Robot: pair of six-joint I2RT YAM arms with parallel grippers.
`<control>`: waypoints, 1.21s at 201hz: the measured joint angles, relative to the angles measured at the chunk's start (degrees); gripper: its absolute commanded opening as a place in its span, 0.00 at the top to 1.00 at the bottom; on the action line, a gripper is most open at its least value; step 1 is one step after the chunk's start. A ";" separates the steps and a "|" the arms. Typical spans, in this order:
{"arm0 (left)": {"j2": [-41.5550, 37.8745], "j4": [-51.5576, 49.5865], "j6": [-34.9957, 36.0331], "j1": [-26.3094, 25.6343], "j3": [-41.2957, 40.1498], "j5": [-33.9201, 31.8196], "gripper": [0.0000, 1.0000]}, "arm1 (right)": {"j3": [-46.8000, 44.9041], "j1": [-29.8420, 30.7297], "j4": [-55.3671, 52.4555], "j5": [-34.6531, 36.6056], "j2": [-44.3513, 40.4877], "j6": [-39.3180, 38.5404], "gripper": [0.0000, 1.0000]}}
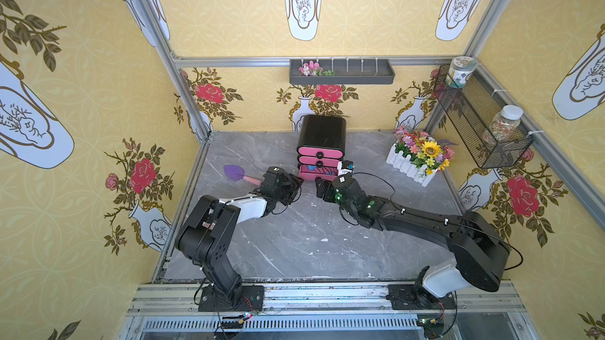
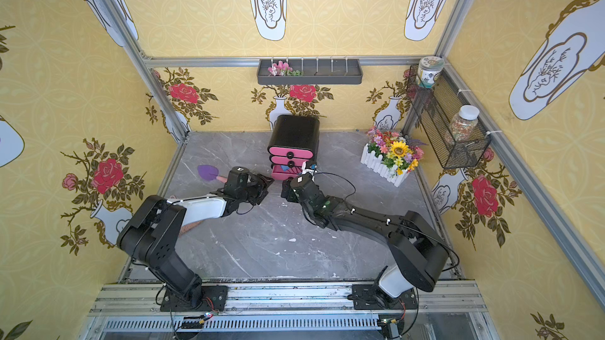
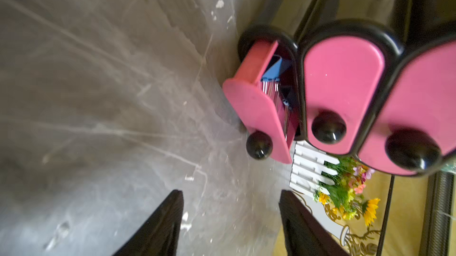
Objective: Put the binder clips in the drawer according to color
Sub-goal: Close the drawer in the storage box.
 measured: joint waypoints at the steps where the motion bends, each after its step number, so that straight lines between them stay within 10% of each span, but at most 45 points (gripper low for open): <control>1: 0.24 0.02 0.02 0.00 0.15 0.04 0.35 | -0.07 0.02 -0.17 0.09 -0.17 -0.02 0.11; 95: 14.95 1.60 0.17 0.04 11.74 2.01 0.67 | -7.58 0.04 -10.99 5.99 -17.22 -1.38 0.09; 243: 23.93 14.62 -5.62 -0.26 18.10 6.36 0.40 | -9.68 0.07 -15.47 7.02 -20.70 0.09 0.08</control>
